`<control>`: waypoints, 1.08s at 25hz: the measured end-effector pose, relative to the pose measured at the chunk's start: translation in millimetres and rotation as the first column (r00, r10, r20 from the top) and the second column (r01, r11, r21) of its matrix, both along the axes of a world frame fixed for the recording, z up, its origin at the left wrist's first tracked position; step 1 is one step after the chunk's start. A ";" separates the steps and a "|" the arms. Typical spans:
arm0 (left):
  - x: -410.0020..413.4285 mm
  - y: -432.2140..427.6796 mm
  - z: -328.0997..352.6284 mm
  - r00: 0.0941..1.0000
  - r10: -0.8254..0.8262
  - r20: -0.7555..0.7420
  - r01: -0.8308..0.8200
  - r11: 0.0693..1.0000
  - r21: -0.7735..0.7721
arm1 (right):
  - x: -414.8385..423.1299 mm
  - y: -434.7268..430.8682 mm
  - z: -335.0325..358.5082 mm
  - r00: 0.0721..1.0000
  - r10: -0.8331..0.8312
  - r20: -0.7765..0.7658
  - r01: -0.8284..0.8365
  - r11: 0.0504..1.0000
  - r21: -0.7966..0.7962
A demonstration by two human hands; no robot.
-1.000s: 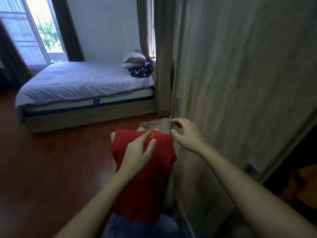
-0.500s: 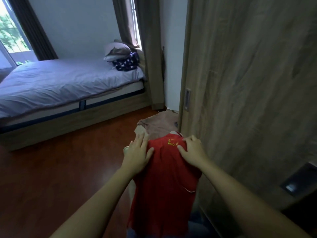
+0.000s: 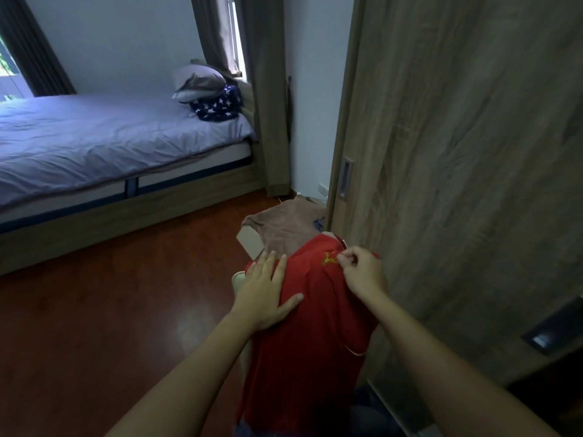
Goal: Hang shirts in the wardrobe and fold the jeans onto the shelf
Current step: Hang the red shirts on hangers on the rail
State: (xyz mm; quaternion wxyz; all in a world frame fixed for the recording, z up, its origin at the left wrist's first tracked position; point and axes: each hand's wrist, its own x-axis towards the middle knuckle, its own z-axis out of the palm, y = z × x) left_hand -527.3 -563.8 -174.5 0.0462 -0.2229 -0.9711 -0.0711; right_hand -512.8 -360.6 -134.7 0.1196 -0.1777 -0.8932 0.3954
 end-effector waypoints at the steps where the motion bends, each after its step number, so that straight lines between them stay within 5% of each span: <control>1: -1.4 -2.5 4.2 1.000 0.005 0.018 -0.005 1.000 -0.016 | 0.4 0.7 9.6 1.000 -0.002 -0.030 0.000 0.998 -0.060; 5: 1.9 -16.4 14.1 0.990 0.049 0.134 -0.078 0.972 0.220 | 4.7 2.2 63.3 0.986 -0.065 -0.151 0.004 0.928 -0.374; 9: 17.7 -20.2 19.0 0.994 0.021 0.111 -0.080 0.824 0.560 | 16.5 15.9 103.1 0.934 -0.197 -0.297 -0.058 0.738 -0.673; 12: 22.6 3.2 49.9 0.993 0.049 0.104 -0.111 0.644 0.757 | 38.1 21.3 133.8 0.870 -0.213 -0.445 -0.187 0.692 -0.698; 18: 40.6 82.8 138.5 0.939 -0.328 -0.105 0.265 0.496 0.827 | 90.3 38.2 201.0 0.783 -0.226 -0.580 -0.389 0.550 -0.739; 22: 71.3 139.1 177.9 0.753 -0.656 -0.049 0.245 0.211 0.946 | 140.0 61.9 230.1 0.748 -0.206 -0.631 -0.411 0.602 -0.684; 27: 128.3 205.6 206.5 0.760 -0.602 -0.245 0.322 0.021 0.946 | 221.8 122.3 238.6 0.727 -0.269 -0.632 -0.220 0.780 -0.585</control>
